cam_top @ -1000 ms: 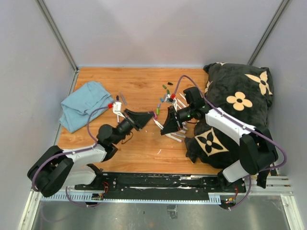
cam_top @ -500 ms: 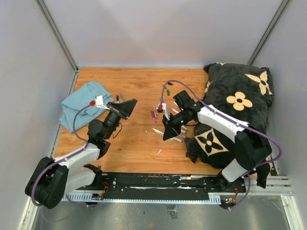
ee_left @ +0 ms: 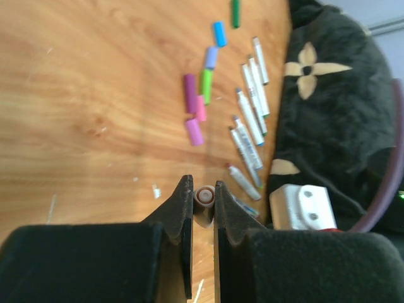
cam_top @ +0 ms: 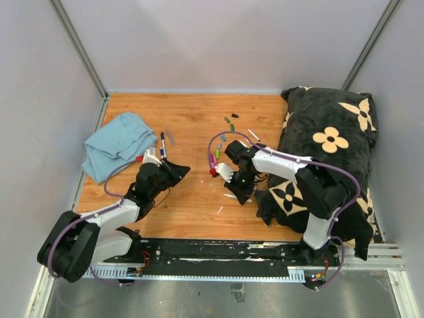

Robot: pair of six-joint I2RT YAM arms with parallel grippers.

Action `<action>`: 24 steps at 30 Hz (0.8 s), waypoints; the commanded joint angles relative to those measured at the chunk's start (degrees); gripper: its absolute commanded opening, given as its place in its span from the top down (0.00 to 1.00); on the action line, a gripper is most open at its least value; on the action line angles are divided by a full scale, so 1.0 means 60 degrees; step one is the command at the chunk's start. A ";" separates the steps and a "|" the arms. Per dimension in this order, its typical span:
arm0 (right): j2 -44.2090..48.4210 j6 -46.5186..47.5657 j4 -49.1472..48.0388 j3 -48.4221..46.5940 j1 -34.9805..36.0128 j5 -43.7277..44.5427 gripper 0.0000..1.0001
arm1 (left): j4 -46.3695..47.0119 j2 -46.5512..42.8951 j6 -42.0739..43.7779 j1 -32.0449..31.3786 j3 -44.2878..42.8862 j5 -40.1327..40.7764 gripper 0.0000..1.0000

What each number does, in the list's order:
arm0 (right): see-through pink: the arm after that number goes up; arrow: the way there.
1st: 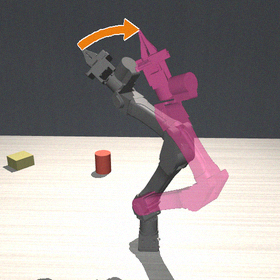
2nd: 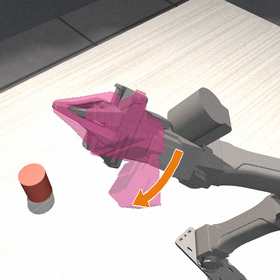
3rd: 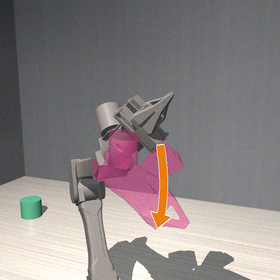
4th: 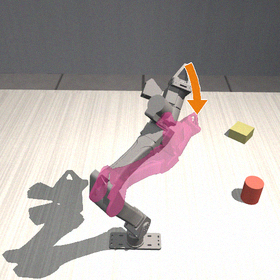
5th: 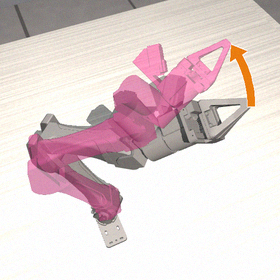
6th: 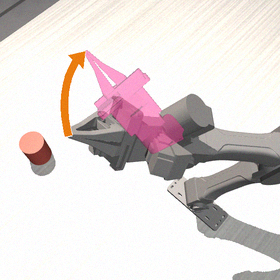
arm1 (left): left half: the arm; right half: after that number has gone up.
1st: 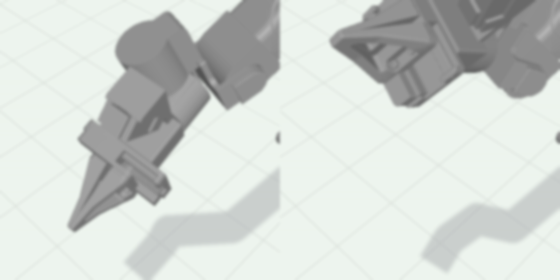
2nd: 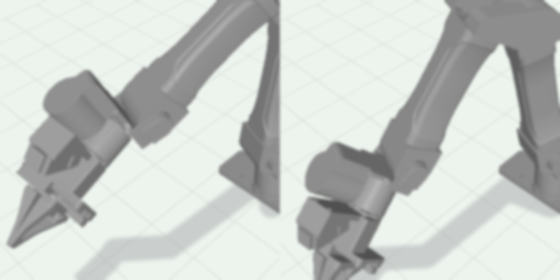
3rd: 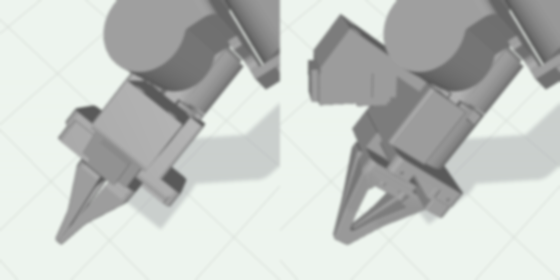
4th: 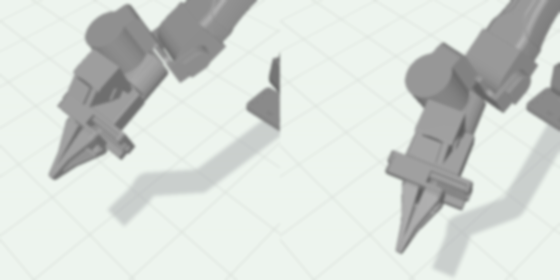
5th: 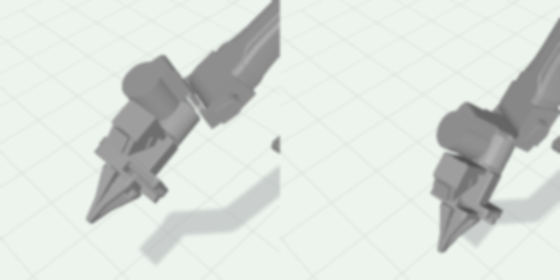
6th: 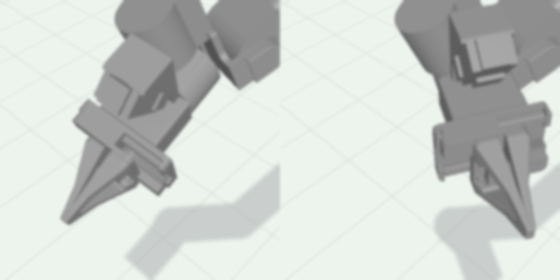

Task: Open the pen caps
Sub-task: Place the pen cap at the center of the board.

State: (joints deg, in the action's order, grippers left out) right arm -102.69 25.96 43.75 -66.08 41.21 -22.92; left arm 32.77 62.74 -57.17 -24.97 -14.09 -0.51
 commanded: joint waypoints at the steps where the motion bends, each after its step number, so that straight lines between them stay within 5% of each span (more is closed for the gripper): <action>1: -0.0323 -0.0553 0.0308 -0.0417 0.0182 0.0659 0.94 | -0.0381 0.1026 -0.0554 -0.0312 -0.0292 0.0109 1.00; 15: -0.0813 -0.0790 0.0302 -0.0584 0.0278 0.0809 0.84 | -0.0346 0.3534 -0.1145 -0.1491 -0.1397 0.0932 0.99; 24: -0.0816 -0.0765 0.0305 -0.0617 0.0279 0.0795 0.81 | -0.0247 0.4594 -0.1180 -0.1682 -0.1966 0.1020 0.83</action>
State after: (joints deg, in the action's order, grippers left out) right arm -106.43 21.63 44.97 -68.95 41.89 -19.22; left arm 29.95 88.36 -63.75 -34.33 -23.97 4.25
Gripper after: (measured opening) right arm 0.184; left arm 0.161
